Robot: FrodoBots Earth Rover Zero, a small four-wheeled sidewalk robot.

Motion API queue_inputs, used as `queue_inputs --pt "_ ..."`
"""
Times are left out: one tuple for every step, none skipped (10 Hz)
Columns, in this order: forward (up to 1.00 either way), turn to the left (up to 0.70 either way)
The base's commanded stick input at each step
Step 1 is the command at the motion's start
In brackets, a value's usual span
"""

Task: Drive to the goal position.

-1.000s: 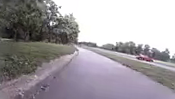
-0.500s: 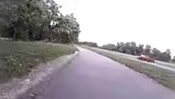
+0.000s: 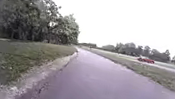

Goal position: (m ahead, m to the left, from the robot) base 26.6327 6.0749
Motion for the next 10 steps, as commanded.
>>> queue_inputs --pt "0.69 -0.01" --pt "0.69 -0.01" --pt "0.69 -0.01" --pt "0.69 -0.01" --pt "0.69 0.00" --pt "0.69 -0.01" --pt "0.69 -0.01" --pt "0.69 -0.01" --pt "0.69 -0.01" --pt "0.69 0.00"
